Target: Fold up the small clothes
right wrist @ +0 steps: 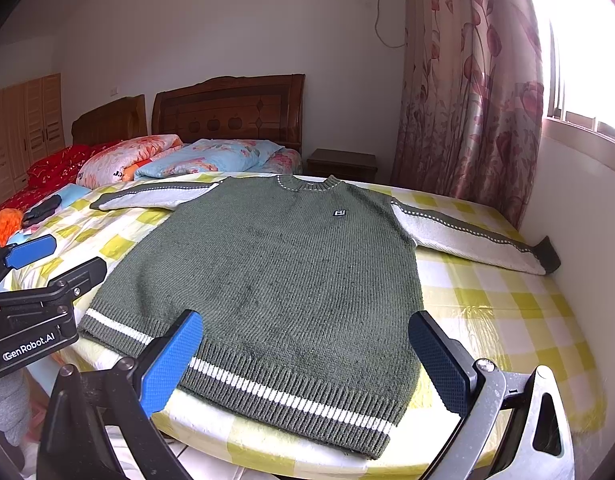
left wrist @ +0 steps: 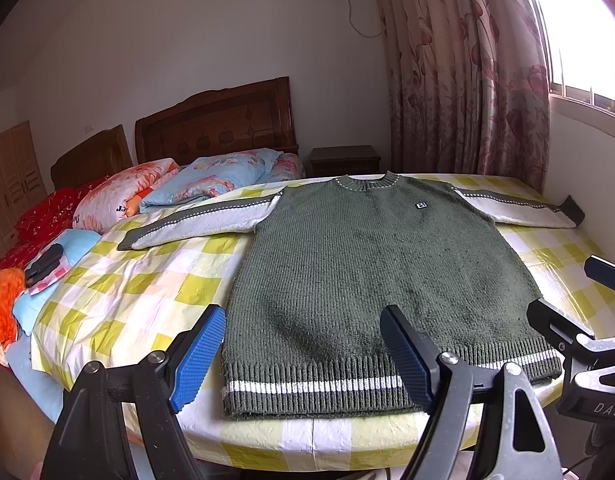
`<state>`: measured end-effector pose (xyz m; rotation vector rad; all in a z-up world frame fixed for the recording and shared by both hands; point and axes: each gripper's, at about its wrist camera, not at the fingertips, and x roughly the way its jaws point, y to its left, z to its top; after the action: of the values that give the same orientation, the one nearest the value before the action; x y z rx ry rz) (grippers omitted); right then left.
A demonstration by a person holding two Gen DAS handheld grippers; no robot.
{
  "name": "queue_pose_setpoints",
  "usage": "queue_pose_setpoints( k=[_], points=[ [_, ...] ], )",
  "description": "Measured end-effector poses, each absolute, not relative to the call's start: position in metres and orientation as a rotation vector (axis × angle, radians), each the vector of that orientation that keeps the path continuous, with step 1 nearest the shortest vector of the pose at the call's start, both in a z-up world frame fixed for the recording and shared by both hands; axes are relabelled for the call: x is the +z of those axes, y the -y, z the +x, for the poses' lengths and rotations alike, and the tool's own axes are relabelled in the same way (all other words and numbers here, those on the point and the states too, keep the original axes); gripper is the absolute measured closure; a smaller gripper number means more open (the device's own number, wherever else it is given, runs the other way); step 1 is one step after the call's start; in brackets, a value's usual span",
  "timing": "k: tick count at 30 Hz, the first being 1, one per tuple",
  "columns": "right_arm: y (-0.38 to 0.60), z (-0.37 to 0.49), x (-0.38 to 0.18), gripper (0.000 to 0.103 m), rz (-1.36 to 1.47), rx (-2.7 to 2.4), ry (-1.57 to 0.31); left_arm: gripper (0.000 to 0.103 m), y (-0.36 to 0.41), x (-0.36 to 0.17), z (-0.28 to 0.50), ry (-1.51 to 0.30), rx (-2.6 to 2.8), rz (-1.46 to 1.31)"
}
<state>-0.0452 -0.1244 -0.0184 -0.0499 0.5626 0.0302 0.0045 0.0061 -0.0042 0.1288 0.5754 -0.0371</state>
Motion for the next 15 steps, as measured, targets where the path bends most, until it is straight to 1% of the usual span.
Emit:
queue_pose_setpoints(
  k=[15],
  points=[
    [0.1264, -0.0436, -0.0213, 0.000, -0.032, 0.033, -0.577, 0.022, -0.0076, -0.0075, 0.0057, -0.590, -0.040, 0.122]
  ],
)
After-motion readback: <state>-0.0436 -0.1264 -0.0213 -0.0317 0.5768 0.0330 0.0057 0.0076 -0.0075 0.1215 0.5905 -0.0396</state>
